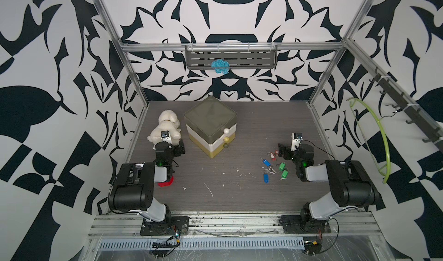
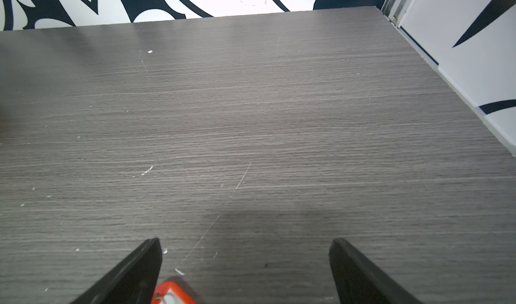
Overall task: Take the keys out of the drawer
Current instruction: Reset both arms
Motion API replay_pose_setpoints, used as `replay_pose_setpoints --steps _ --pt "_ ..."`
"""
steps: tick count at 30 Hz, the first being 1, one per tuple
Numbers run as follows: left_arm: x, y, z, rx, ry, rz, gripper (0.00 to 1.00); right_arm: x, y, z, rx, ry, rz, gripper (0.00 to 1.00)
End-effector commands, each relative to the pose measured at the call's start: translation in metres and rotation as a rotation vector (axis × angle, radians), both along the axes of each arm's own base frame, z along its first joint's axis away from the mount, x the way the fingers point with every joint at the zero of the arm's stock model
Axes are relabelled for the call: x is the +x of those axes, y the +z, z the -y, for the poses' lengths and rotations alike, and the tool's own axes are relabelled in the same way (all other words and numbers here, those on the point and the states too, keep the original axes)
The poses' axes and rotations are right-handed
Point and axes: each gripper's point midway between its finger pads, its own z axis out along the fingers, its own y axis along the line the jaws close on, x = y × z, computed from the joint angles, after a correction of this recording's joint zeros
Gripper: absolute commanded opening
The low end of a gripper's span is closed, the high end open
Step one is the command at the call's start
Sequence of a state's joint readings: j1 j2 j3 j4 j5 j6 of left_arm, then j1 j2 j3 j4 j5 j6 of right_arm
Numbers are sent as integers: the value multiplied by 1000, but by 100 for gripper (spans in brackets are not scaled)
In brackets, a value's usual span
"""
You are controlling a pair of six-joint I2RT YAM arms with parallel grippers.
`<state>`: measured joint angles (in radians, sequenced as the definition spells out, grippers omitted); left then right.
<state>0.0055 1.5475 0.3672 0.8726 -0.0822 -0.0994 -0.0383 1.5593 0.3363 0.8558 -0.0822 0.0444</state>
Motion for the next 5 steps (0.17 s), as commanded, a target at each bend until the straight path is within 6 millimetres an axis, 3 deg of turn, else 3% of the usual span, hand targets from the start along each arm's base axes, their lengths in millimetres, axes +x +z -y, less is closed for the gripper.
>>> replay_pose_setpoints --steps 1,5 --pt "2 8 -1 6 1 29 99 12 15 -2 -24 6 42 100" --pt "3 9 -1 8 0 32 99 11 17 -1 -21 0 51 99"
